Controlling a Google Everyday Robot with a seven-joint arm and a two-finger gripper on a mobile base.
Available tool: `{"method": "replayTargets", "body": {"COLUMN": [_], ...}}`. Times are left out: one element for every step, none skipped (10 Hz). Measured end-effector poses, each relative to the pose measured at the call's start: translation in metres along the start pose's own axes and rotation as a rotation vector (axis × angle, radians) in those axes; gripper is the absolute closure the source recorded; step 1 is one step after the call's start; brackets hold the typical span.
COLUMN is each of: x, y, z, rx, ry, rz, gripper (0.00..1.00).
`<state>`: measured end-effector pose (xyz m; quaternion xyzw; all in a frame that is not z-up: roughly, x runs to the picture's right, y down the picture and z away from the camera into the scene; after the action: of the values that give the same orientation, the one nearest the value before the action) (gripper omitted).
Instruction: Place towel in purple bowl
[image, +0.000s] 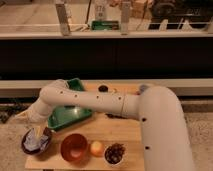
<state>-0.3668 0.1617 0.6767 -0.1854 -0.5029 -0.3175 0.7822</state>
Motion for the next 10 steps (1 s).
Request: {"method": "replayTargets", "body": {"x": [-0.0009, -0.0004, 0.0016, 0.0024, 0.0025, 0.0017, 0.0012, 0.0012, 0.0017, 0.0018], "y": [-0.0007, -0.0018, -0.0035, -0.0048, -0.0059, -0.0057, -0.0060, -0.0058, -0.0056, -0.0057], "z": [-0.0013, -0.0035, -0.0070, -0.0088, -0.0099, -0.0092, -0.0091, -0.0090, -0.0095, -0.0098], "rx": [0.018, 0.056, 0.110, 0.145, 0.158, 0.156, 0.156, 0.155, 0.156, 0.156], "ry": [0.009, 0.019, 0.032, 0.040, 0.047, 0.046, 0.045, 0.045, 0.046, 0.046], "rz": [-0.007, -0.014, -0.020, -0.026, -0.032, -0.033, -0.033, -0.033, -0.032, -0.032], "gripper": [0.20, 0.20, 0.20, 0.20, 0.20, 0.20, 0.20, 0.20, 0.20, 0.20]}}
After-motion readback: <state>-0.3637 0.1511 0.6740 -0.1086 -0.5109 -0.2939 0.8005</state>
